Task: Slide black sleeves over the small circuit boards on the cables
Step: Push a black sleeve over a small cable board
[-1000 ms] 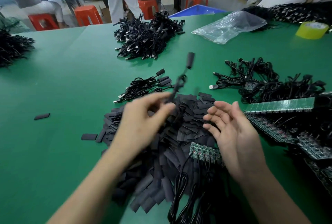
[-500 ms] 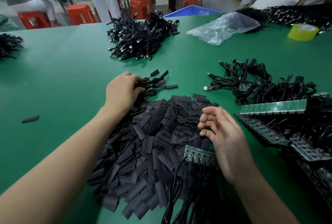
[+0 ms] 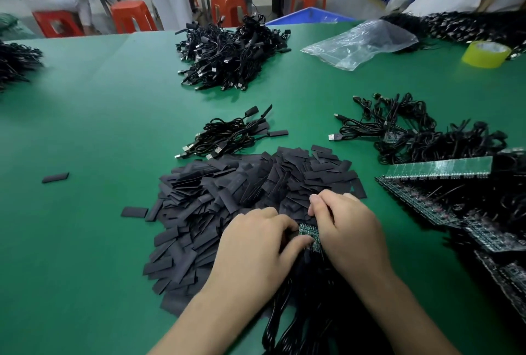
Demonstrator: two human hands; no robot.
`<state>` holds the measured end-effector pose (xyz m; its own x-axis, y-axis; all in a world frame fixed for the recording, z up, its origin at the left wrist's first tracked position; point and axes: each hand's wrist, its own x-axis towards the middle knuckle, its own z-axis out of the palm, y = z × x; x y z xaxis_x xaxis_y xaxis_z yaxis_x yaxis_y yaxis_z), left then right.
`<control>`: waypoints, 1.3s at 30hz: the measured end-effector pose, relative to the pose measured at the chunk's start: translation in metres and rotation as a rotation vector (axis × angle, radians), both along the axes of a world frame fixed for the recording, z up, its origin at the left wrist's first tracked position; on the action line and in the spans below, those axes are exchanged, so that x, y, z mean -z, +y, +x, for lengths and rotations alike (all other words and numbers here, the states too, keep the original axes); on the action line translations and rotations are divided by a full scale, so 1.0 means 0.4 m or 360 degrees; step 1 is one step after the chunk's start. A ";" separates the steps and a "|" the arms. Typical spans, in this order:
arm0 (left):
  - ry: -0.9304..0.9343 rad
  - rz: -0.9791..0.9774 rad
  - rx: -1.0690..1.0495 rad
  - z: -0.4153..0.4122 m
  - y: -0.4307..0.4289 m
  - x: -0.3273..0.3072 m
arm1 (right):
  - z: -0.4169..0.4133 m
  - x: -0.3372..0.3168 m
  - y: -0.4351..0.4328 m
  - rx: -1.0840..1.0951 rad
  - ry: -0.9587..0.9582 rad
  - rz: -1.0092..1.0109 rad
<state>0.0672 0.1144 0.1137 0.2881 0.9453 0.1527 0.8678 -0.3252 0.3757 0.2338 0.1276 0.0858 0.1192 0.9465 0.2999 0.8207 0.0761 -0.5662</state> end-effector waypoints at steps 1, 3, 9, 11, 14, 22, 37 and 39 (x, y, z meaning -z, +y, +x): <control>-0.0028 -0.0009 -0.0017 0.000 -0.001 0.003 | -0.001 0.002 0.001 -0.0002 0.0007 0.0003; -0.0121 -0.0053 -0.0009 0.001 -0.003 0.003 | -0.001 0.004 0.005 -0.0048 0.0182 -0.0004; -0.1021 -0.0416 -0.0064 -0.002 -0.008 -0.008 | -0.006 -0.031 -0.004 -0.0217 0.0623 0.0139; -0.1228 -0.0545 -0.0062 -0.013 -0.004 -0.005 | -0.006 -0.043 -0.008 -0.0322 0.0664 0.0158; -0.1445 -0.0606 -0.0126 -0.035 0.009 0.005 | 0.008 -0.055 -0.007 -0.0480 0.0652 0.0038; -0.1633 -0.0689 -0.0095 -0.061 0.017 0.002 | 0.035 -0.059 0.001 -0.0719 0.0909 -0.0349; -0.1823 -0.0984 0.0025 -0.068 0.017 -0.001 | 0.040 -0.058 0.003 -0.0920 0.1192 -0.0538; -0.1837 -0.0998 0.0035 -0.071 0.018 0.000 | 0.040 -0.057 0.003 -0.0927 0.1216 -0.0551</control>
